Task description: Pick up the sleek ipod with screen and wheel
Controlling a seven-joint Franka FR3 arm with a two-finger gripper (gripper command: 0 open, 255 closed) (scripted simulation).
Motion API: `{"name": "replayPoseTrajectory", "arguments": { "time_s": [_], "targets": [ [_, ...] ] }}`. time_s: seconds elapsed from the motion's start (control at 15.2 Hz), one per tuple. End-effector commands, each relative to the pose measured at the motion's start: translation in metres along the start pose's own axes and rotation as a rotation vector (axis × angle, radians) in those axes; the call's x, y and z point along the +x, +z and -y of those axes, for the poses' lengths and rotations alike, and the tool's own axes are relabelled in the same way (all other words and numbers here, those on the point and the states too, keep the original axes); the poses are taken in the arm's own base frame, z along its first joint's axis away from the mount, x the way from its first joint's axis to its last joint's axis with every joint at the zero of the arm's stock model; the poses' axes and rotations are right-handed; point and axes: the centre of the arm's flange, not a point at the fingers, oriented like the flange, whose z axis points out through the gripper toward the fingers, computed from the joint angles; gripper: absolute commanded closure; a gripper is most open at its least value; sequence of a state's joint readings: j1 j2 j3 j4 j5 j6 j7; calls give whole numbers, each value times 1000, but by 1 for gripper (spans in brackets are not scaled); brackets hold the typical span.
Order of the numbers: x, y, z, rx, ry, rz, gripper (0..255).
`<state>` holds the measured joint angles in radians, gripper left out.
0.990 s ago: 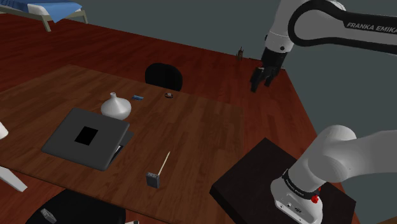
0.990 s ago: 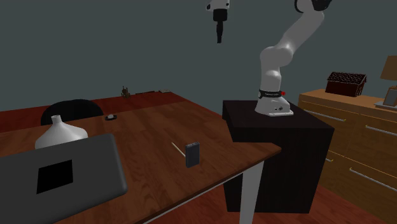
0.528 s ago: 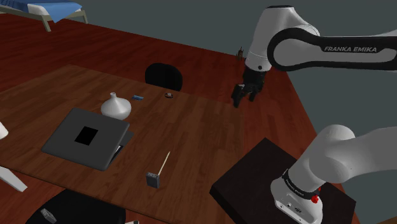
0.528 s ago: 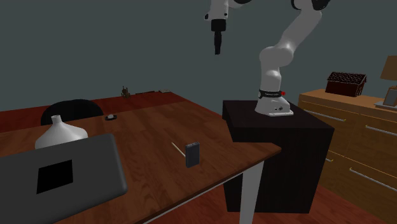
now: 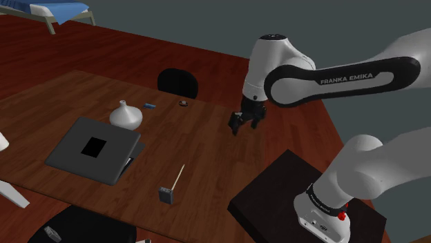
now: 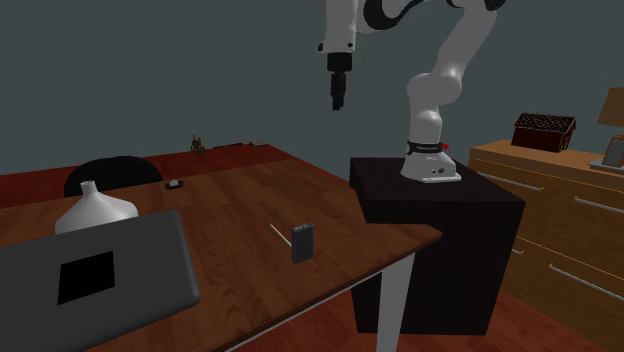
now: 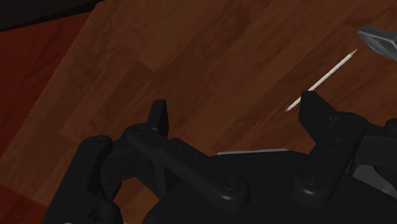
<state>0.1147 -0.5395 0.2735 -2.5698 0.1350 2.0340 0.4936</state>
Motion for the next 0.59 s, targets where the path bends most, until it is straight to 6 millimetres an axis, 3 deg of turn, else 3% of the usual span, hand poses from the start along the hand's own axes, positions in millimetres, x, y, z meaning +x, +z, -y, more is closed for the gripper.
{"name": "replayPoseTrajectory", "arguments": {
  "time_s": [0.0, 0.53],
  "targets": [
    [-2, 17, 21, 3, 17, -1, 0],
    [3, 83, 103, 9, 80, 0, 0]
  ]
}}
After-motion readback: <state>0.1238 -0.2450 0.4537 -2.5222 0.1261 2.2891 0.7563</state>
